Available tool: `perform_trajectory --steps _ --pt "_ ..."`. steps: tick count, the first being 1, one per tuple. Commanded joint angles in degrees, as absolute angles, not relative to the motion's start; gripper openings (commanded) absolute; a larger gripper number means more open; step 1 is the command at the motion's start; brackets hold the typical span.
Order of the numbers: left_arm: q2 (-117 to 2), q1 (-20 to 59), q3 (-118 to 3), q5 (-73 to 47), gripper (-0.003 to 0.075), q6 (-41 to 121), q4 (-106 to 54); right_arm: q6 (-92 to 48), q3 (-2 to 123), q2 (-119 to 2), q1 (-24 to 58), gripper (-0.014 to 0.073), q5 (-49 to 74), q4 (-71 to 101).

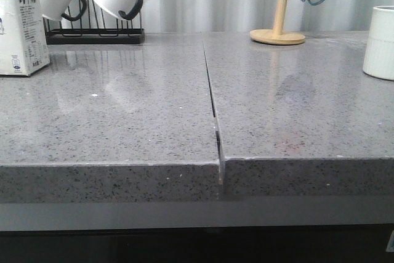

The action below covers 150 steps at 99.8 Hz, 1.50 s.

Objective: Place milk next to cup

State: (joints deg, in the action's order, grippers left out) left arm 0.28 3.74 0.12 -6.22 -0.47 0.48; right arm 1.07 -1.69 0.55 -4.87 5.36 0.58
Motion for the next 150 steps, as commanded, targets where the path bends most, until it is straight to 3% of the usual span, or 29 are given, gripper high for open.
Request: perform_trajectory --steps 1,102,150 --pt "2.2 3.7 2.4 -1.4 -0.0021 -0.8 0.0 1.0 -0.5 1.7 -5.1 -0.0068 0.7 0.3" --pt "2.2 3.7 2.4 -1.4 -0.0021 -0.8 0.0 1.5 1.4 1.1 -5.0 -0.0068 1.3 2.9" --pt "2.2 3.7 2.4 -1.4 -0.0021 -0.8 0.0 1.5 19.6 -20.4 -4.9 -0.0068 19.1 3.3"
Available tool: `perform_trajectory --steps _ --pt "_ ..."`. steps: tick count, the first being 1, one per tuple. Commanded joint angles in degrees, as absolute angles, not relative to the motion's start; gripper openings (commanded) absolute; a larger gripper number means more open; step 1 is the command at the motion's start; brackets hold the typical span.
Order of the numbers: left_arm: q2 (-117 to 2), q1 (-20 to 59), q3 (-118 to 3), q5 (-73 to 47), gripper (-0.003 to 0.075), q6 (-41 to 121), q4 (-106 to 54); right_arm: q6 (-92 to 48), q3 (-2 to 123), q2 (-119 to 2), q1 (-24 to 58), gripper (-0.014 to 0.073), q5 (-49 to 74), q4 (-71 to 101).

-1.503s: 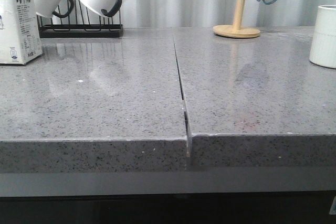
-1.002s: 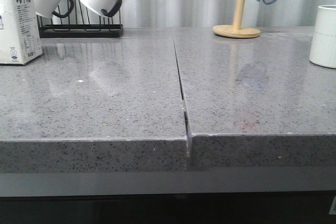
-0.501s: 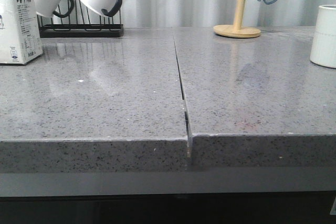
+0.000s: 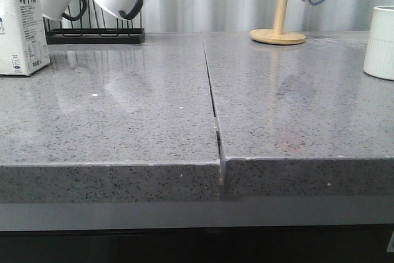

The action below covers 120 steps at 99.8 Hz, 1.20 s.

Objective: Place milk next to cup

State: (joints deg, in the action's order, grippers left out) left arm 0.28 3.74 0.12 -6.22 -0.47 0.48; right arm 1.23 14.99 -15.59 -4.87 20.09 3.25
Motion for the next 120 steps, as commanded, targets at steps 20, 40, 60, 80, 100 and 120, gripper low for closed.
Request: perform_trajectory --steps 20,40,60,80,100,120 --pt "2.2 3.7 2.4 -1.4 -0.0021 -0.8 0.0 1.5 24.1 -30.3 -4.9 -0.0061 21.5 3.3" --pt "2.2 3.7 2.4 -1.4 -0.0021 -0.8 0.0 1.5 24.8 -37.4 -4.9 0.0213 13.8 2.2" --pt "2.2 3.7 2.4 -1.4 -0.0021 -0.8 0.0 1.5 24.8 -42.5 -5.1 0.0477 3.1 -2.1" --pt "2.2 3.7 2.4 -1.4 -0.0021 -0.8 0.0 1.5 24.8 -49.1 -11.2 0.0465 -9.8 -2.0" --pt "2.2 3.7 2.4 -1.4 -0.0021 -0.8 0.0 1.5 24.8 -58.6 -14.6 0.0465 -26.1 -2.0" --pt "2.2 3.7 2.4 -1.4 -0.0021 -0.8 0.0 1.5 24.8 -69.4 -14.6 0.0465 -38.2 -1.7"
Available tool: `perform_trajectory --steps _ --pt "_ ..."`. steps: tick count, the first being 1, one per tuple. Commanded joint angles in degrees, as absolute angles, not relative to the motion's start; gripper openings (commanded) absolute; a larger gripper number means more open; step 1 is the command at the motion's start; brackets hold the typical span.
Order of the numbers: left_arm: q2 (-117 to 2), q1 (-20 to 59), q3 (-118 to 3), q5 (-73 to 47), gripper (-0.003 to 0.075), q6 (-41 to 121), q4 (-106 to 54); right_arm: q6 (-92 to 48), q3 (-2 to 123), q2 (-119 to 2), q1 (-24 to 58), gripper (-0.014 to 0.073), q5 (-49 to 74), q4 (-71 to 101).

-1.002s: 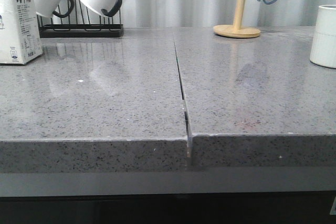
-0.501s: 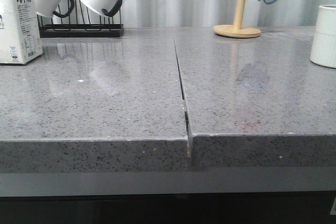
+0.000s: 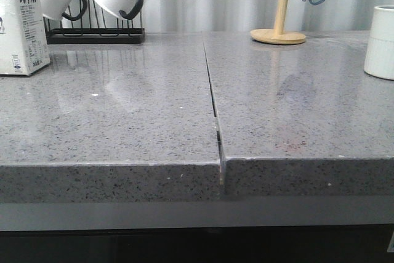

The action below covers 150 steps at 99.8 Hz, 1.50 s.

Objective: Place milk next to cup

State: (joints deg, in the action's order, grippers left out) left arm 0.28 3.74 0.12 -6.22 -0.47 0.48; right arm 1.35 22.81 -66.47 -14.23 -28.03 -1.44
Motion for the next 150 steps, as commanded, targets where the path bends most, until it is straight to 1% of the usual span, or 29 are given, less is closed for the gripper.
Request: perform_trajectory --steps 1,9,15,42,105,110,115,117,122,127,133,136,138,150 --pt "2.2 3.7 2.4 -1.4 -0.0021 -0.8 0.0 1.5 24.8 -70.1 -14.6 0.0465 -39.0 -1.7" --pt "2.2 3.7 2.4 -1.4 -0.0021 -0.8 0.0 1.5 24.9 -74.1 -14.6 0.0465 -44.3 -1.6" --pt "2.2 3.7 2.4 -1.4 -0.0021 -0.8 0.0 1.5 25.6 -76.4 -14.6 0.0465 -45.5 -1.6" --pt "2.2 3.7 2.4 -1.4 -0.0021 -0.8 0.0 1.5 32.6 -84.1 -14.6 0.0465 -45.1 -1.6" --pt "2.2 3.7 2.4 -1.4 -0.0021 -0.8 0.0 1.5 43.6 -96.0 -14.6 0.0459 -44.3 -4.9" --pt "2.2 3.7 2.4 -1.4 -0.0021 -0.8 0.0 1.5 44.1 -96.5 -14.6 0.0416 -44.3 -4.9" --pt "2.2 3.7 2.4 -1.4 -0.0021 -0.8 0.0 1.5 44.5 -96.9 -14.6 0.0337 -44.3 -4.9" --pt "2.2 3.7 2.4 -1.4 -0.0021 -0.8 0.0 1.5 44.7 -97.1 -14.6 0.0281 -44.1 -5.0" --pt "2.2 3.7 2.4 -1.4 -0.0021 -0.8 0.0 1.5 45.0 -97.4 -14.6 0.0191 -44.0 -5.1" --pt "2.2 3.7 2.4 -1.4 -0.0021 -0.8 0.0 1.5 45.2 -97.6 -14.6 0.008 -43.9 -5.7" --pt "2.2 3.7 2.4 -1.4 -0.0021 -0.8 0.0 1.5 45.2 -97.6 -14.6 -0.0022 -44.0 -6.5" --pt "2.2 3.7 2.4 -1.4 -0.0021 -0.8 0.0 1.5 45.2 -97.6 -14.6 -0.0059 -44.1 -6.6" --pt "2.2 3.7 2.4 -1.4 -0.0021 -0.8 0.0 1.5 45.2 -97.6 -14.6 -0.0074 -44.1 -6.7" --pt "2.2 3.7 2.4 -1.4 -0.0021 -0.8 0.0 1.5 45.2 -97.3 -14.4 -0.0068 -44.2 -6.9"
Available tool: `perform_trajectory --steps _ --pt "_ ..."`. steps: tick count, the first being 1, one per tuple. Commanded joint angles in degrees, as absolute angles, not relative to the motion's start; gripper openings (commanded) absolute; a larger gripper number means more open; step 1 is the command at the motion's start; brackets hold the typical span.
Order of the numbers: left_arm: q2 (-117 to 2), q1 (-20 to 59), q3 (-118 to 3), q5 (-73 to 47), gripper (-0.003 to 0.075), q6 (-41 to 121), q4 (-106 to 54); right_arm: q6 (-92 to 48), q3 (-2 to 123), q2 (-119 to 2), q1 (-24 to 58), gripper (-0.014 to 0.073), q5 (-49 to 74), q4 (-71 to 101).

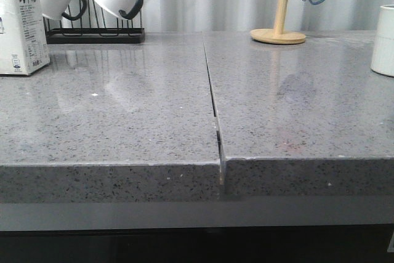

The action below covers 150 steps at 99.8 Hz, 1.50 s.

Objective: Place milk next to cup
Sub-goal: 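Grasp the white HOME mug by its handle with the right gripper, then carry the mug toward the table center and lower it down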

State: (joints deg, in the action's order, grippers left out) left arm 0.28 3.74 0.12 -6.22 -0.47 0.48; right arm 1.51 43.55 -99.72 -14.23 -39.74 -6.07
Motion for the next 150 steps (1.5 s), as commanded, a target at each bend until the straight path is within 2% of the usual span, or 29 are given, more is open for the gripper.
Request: perform_trajectory --steps 1,22,44,83,84,140,150 --pt "2.2 3.7 2.4 -1.4 -0.0021 -0.8 0.0 1.5 45.2 -97.2 -14.3 -0.0068 -44.2 -6.9" --pt "2.2 3.7 2.4 -1.4 -0.0021 -0.8 0.0 2.5 45.2 -91.9 -10.4 -0.0068 -39.7 -6.9" --pt "2.2 3.7 2.4 -1.4 -0.0021 -0.8 0.0 5.9 45.2 -86.9 -1.5 -0.0066 -36.5 -6.7" --pt "2.2 3.7 2.4 -1.4 -0.0021 -0.8 0.0 6.5 46.8 -88.3 13.2 -0.0066 -36.2 -2.2" --pt "2.2 3.7 2.4 -1.4 -0.0021 -0.8 0.0 6.5 52.8 -96.8 20.8 -0.0066 -36.8 -2.2" --pt "2.2 3.7 2.4 -1.4 -0.0021 -0.8 0.0 6.5 53.8 -100.4 21.5 -0.0063 -36.6 -2.3" --pt "2.2 3.7 2.4 -1.4 -0.0021 -0.8 0.0 6.5 53.8 -100.4 21.5 0.001 -36.6 -2.3"
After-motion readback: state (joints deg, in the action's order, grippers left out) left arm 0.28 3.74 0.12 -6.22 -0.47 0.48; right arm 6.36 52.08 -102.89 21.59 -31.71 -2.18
